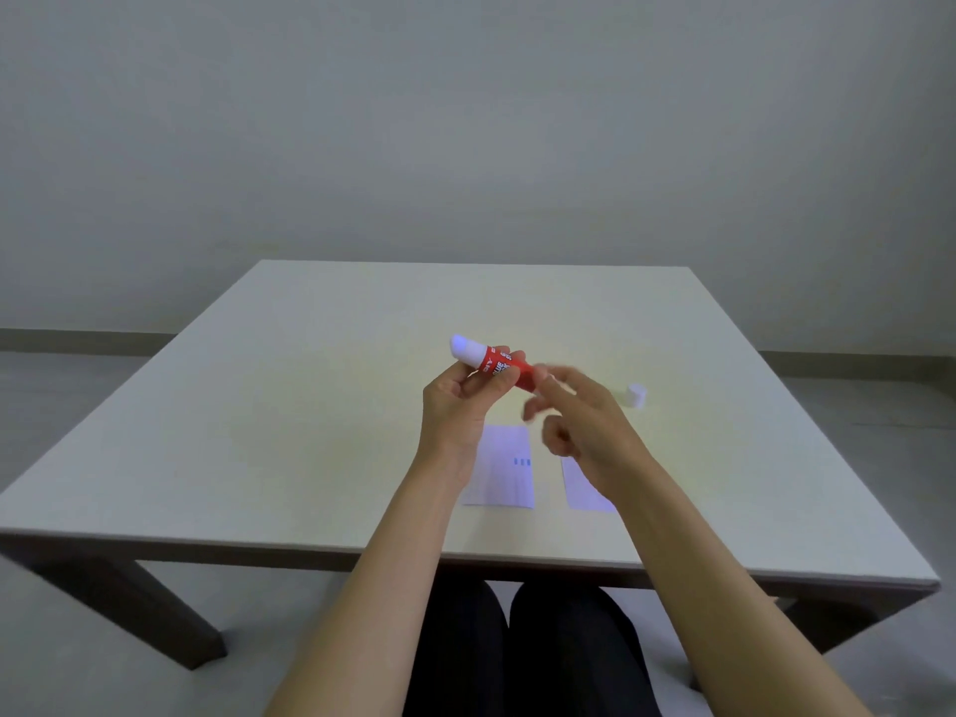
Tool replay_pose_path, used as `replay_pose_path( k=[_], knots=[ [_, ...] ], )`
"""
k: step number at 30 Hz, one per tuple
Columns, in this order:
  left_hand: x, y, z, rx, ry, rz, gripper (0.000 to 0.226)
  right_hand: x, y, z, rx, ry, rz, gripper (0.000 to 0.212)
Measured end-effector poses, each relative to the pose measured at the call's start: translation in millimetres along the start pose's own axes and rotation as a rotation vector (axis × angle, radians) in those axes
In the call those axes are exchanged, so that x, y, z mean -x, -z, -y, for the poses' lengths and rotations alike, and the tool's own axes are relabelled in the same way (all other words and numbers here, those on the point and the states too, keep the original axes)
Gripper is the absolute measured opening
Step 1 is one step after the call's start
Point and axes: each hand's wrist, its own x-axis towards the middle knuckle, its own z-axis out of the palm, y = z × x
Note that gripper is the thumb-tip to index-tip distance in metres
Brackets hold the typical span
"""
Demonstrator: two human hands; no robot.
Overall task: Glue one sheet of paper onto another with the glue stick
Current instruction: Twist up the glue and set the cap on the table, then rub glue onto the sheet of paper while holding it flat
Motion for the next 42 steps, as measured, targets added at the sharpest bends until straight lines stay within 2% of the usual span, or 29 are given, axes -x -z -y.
replay_pose_path(
  k=[2,3,6,9,11,14,17,19,22,25,28,31,37,42],
  knots=[
    [0.0,-0.2,0.7,0.013,0.008,-0.008,0.012,1.9,0.2,-5.0,-0.051,0.092,0.018,0.022],
    [0.0,-0.1,1.7,0.017,0.014,-0.007,0.012,1.3,-0.3,-6.8,-0.055,0.078,0.010,0.025],
    [2.8,-1.3,5.7,-0.013,0.023,0.018,0.012,-1.2,-3.4,-7.3,-0.038,-0.113,-0.071,0.052],
    [6.6,-3.6,7.4,-0.014,0.020,0.024,0.011,-1.4,-2.0,-8.2,-0.078,-0.171,-0.091,0.060],
    [8.2,-3.8,6.6,-0.024,0.012,0.001,0.010,1.5,0.2,-10.8,-0.139,-0.066,-0.002,0.054],
    [9.3,-2.7,8.5,-0.105,-0.009,0.040,0.015,7.4,-0.4,-14.9,-0.323,0.044,0.140,0.033],
    [7.6,14.6,9.7,-0.432,-0.063,0.209,0.039,6.2,2.1,-13.4,-0.546,-0.028,0.019,0.012],
    [3.7,42.5,8.3,-0.703,-0.034,0.333,0.057,2.8,13.1,-13.6,-0.729,-0.107,-0.102,0.014],
    [-0.5,85.9,8.5,-1.109,0.044,0.450,0.060,-3.1,30.3,-21.2,-0.822,-0.113,-0.142,0.011],
    [-1.6,97.6,12.6,-1.203,0.049,0.538,0.066,-10.9,28.8,-33.2,-0.644,-0.076,-0.088,0.002],
    [-4.0,93.1,20.4,-1.320,0.039,0.605,0.079,-16.4,11.8,-42.3,-0.350,0.016,-0.025,0.011],
    [-4.8,92.2,28.4,-1.386,0.016,0.598,0.082,-19.5,-5.6,-50.1,-0.025,0.081,-0.072,0.013],
    [-8.2,97.0,32.7,-1.428,-0.018,0.597,0.089,-19.1,-18.8,-55.8,0.444,0.187,-0.140,0.010],
    [-8.1,99.5,37.0,-1.390,-0.032,0.580,0.090,-0.4,-27.0,-59.5,0.522,0.276,-0.006,0.007]
  ],
)
